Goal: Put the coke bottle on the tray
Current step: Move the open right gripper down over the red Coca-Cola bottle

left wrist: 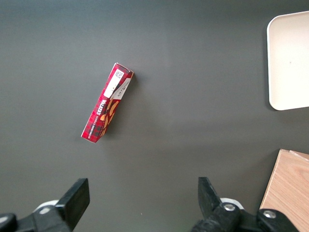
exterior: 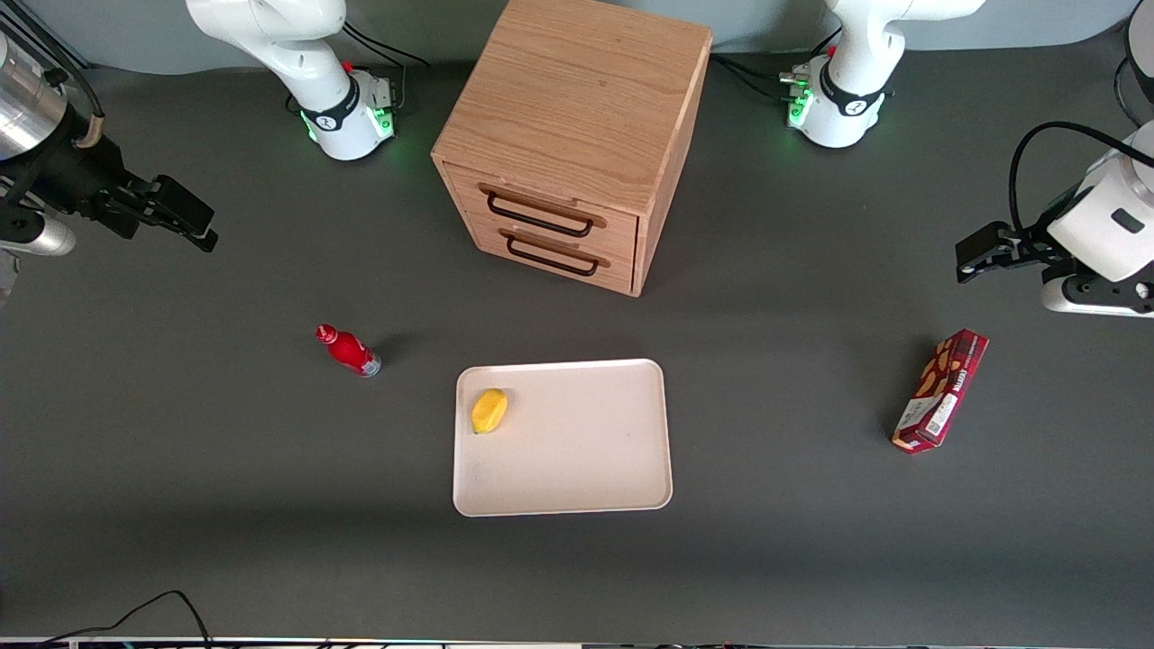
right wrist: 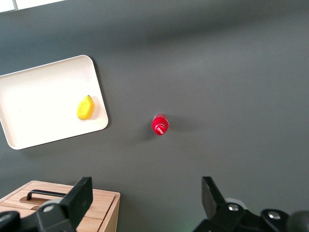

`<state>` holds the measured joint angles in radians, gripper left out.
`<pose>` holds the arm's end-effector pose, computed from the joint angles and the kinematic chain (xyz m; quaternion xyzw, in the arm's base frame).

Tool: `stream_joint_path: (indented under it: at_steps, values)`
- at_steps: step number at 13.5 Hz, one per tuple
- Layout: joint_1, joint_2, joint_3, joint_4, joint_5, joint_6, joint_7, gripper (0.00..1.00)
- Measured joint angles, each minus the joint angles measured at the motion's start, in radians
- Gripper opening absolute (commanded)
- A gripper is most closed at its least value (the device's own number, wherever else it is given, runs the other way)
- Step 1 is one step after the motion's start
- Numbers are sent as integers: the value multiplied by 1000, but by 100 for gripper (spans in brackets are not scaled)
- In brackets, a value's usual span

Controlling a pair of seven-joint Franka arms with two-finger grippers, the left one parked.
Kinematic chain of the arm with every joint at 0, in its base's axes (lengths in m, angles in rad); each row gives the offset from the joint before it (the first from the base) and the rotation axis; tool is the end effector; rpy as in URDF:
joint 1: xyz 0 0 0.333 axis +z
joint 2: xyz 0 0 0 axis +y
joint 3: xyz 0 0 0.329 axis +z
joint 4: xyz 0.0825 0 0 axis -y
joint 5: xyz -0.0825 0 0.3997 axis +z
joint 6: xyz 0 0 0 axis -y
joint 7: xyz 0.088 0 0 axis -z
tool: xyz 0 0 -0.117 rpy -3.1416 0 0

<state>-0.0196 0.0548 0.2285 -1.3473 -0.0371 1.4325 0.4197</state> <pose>0.5611 0.1093 0.6920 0.9939 -0.1083 0.0189 0.0066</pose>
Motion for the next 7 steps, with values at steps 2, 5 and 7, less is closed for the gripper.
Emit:
stream_joint_path:
  at_steps: [2,5,7]
  values:
    - [-1,2,0,1,9,0,0,100]
    - [0,3,0,4,15,0,0,100]
    - [0,6,1,1,15,-2,0,100]
